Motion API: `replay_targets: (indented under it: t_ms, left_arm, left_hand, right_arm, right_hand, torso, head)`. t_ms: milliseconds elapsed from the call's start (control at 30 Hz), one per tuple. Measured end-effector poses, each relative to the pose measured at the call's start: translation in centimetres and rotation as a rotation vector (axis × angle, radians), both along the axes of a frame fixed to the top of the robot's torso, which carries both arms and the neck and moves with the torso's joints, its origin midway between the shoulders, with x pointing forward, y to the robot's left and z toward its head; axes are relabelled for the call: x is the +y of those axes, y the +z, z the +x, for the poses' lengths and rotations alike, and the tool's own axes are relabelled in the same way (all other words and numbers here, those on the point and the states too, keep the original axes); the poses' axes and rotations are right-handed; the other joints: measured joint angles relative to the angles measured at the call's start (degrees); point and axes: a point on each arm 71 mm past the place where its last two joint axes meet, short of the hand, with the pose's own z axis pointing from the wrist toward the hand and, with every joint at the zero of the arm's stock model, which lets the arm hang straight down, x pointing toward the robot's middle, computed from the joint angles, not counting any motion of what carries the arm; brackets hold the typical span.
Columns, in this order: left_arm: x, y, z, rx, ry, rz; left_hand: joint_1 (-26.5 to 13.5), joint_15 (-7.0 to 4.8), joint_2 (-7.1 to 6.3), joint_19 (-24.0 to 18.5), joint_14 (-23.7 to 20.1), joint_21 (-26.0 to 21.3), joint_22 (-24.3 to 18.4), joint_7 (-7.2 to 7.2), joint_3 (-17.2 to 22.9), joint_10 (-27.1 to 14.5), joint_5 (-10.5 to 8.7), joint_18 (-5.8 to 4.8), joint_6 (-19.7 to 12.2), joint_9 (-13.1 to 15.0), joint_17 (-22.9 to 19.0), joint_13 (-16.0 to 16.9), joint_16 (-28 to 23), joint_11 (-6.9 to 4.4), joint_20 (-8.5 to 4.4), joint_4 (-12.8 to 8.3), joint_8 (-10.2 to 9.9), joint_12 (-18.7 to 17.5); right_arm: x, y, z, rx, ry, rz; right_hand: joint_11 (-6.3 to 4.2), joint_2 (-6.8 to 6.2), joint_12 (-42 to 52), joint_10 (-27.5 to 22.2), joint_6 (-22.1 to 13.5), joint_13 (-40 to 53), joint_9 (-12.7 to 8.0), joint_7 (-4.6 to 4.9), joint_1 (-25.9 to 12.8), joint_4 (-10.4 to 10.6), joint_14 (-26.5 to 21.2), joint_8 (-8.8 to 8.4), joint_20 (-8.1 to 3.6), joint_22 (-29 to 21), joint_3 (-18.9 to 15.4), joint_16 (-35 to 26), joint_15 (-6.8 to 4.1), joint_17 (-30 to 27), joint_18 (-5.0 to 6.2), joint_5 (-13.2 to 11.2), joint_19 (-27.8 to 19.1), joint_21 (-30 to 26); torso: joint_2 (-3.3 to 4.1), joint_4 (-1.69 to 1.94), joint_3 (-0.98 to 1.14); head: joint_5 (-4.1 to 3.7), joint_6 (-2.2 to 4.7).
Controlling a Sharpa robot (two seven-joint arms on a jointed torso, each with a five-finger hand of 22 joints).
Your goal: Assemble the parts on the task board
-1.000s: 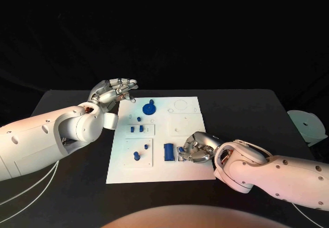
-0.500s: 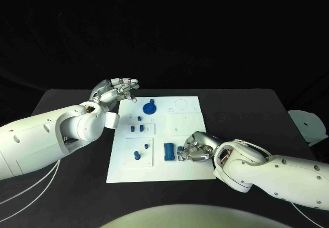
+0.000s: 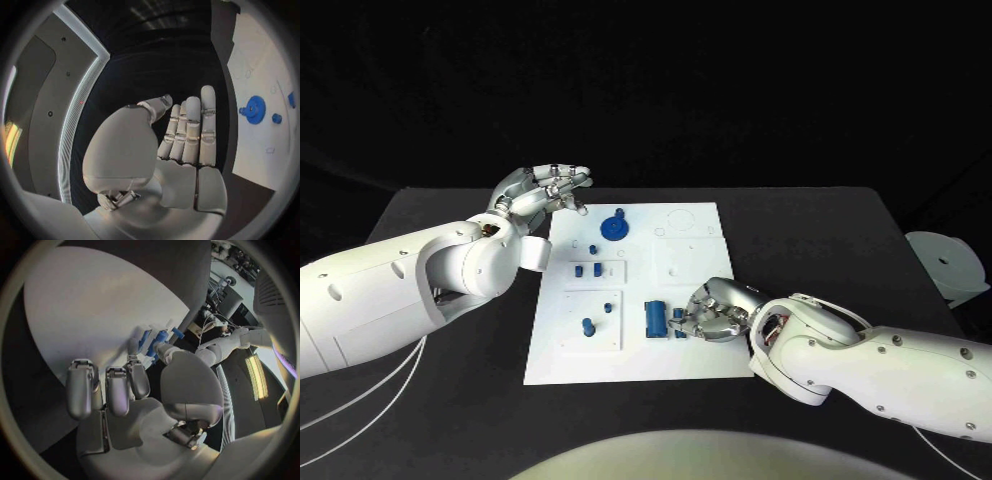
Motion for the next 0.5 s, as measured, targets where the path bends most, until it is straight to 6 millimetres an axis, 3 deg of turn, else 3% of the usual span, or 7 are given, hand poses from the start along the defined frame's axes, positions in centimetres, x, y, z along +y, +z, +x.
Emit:
replay_targets:
  t_ms: [133, 267, 500]
  left_arm:
    - [0.0, 0.0, 0.0, 0.000, 0.000, 0.000]
    - [0.0, 0.0, 0.0, 0.001, 0.000, 0.000]
    - [0.1, 0.0, 0.0, 0.001, 0.001, 0.001]
  left_hand:
    - [0.00, 0.00, 0.00, 0.00, 0.00, 0.00, 0.00, 0.00, 0.00, 0.00, 0.00, 0.00, 0.00, 0.00, 0.00, 0.00, 0.00, 0.00, 0.00, 0.00, 0.00, 0.00]
    - [0.00, 0.00, 0.00, 0.00, 0.00, 0.00, 0.00, 0.00, 0.00, 0.00, 0.00, 0.00, 0.00, 0.00, 0.00, 0.00, 0.00, 0.00, 0.00, 0.00, 0.00, 0.00]
    - [0.00, 0.00, 0.00, 0.00, 0.00, 0.00, 0.00, 0.00, 0.00, 0.00, 0.00, 0.00, 0.00, -0.01, 0.00, 0.00, 0.00, 0.00, 0.00, 0.00, 0.00, 0.00]
  right_arm:
    - [-0.1, 0.1, -0.1, -0.001, 0.001, 0.000]
    - [-0.4, 0.1, -0.2, -0.002, -0.001, -0.001]
    - [-1.1, 0.2, -0.3, -0.008, -0.003, 0.000]
  right_hand:
    - [0.00, 0.01, 0.00, 0.00, 0.00, 0.00, -0.03, 0.00, 0.01, -0.10, 0.00, 0.00, 0.00, 0.00, -0.10, 0.00, 0.00, 0.00, 0.00, 0.00, 0.00, 0.00]
    - [0.00, 1.04, 0.00, 0.00, 0.00, 0.00, -0.03, 0.00, 1.11, -0.41, 0.00, 0.00, 0.00, -0.01, -0.72, 0.00, 0.00, 0.00, 0.00, 0.00, 0.00, 0.00]
    - [0.00, 0.90, -0.54, 0.00, 0.00, -0.01, -0.14, 0.00, 3.69, -0.79, 0.00, -0.33, 0.00, -0.01, -1.62, 0.00, 0.00, 0.00, 0.00, 0.00, 0.00, -0.07]
  torso:
    - [-0.01, 0.00, 0.02]
    - [-0.02, 0.00, 0.03]
    - [-0.02, 0.00, 0.04]
  head:
    - [0.08, -0.01]
    - [0.14, -0.01]
    - [0.24, 0.07]
